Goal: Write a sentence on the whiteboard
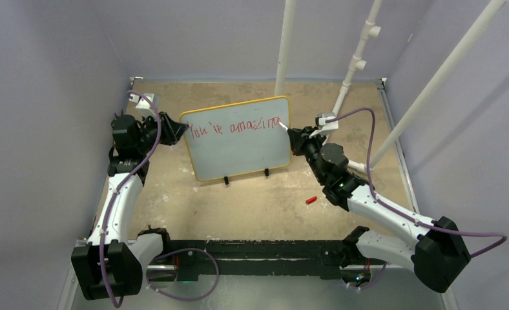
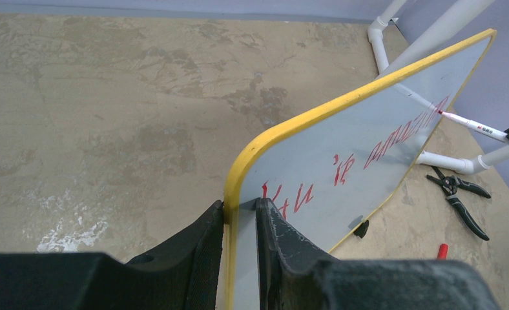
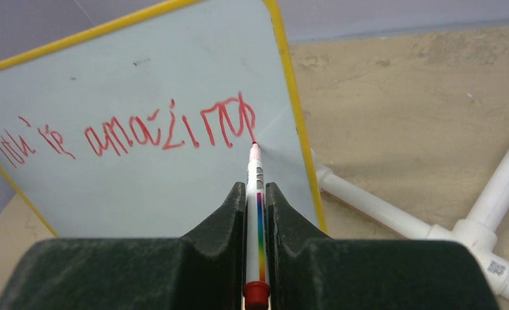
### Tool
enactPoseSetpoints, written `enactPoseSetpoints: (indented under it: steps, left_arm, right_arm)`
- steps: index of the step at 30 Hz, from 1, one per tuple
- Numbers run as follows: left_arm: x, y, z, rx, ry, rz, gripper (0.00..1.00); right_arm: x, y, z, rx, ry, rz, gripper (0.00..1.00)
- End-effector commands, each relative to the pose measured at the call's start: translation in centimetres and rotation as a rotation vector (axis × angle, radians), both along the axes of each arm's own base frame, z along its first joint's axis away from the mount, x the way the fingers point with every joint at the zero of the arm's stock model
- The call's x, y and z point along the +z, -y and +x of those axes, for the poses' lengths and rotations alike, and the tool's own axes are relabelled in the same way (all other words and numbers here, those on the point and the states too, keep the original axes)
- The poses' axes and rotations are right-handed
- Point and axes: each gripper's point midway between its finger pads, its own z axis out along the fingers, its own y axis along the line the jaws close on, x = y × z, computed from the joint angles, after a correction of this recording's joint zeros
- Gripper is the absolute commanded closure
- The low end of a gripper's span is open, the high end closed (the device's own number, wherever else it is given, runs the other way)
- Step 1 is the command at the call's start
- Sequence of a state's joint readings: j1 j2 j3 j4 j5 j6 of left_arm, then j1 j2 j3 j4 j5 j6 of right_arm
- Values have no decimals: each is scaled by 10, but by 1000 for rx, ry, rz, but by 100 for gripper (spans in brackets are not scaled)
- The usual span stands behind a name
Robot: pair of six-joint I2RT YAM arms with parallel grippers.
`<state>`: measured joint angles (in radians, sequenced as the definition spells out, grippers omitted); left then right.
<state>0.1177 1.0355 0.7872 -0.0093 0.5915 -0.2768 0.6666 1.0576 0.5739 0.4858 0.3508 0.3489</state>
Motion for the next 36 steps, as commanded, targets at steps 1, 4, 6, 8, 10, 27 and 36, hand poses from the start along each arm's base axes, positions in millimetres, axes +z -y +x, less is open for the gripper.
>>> enactPoseSetpoints:
  steps: [1, 4, 6, 8, 10, 27, 36]
  left_arm:
    - [9, 0, 0, -12, 46, 10, 76]
    - [9, 1, 0, -13, 47, 9, 76]
    - [9, 0, 0, -13, 47, 9, 76]
    - [9, 1, 0, -14, 46, 7, 76]
    - [9, 1, 0, -14, 48, 7, 76]
    - [9, 1, 0, -15, 47, 6, 76]
    - [9, 0, 0, -10, 47, 6, 76]
  right_arm:
    - [-16, 10, -3, -41, -46, 6, 100]
    - [-21, 9, -5, -30, -58, 7, 100]
    - [-23, 7, -6, -21, -63, 8, 100]
    - [-24, 6, -7, -9, -63, 10, 100]
    - [-24, 3, -8, 6, -62, 12, 100]
    - [-3, -18, -7, 97, -1, 52, 100]
    - [43, -20, -24, 174, 118, 97, 100]
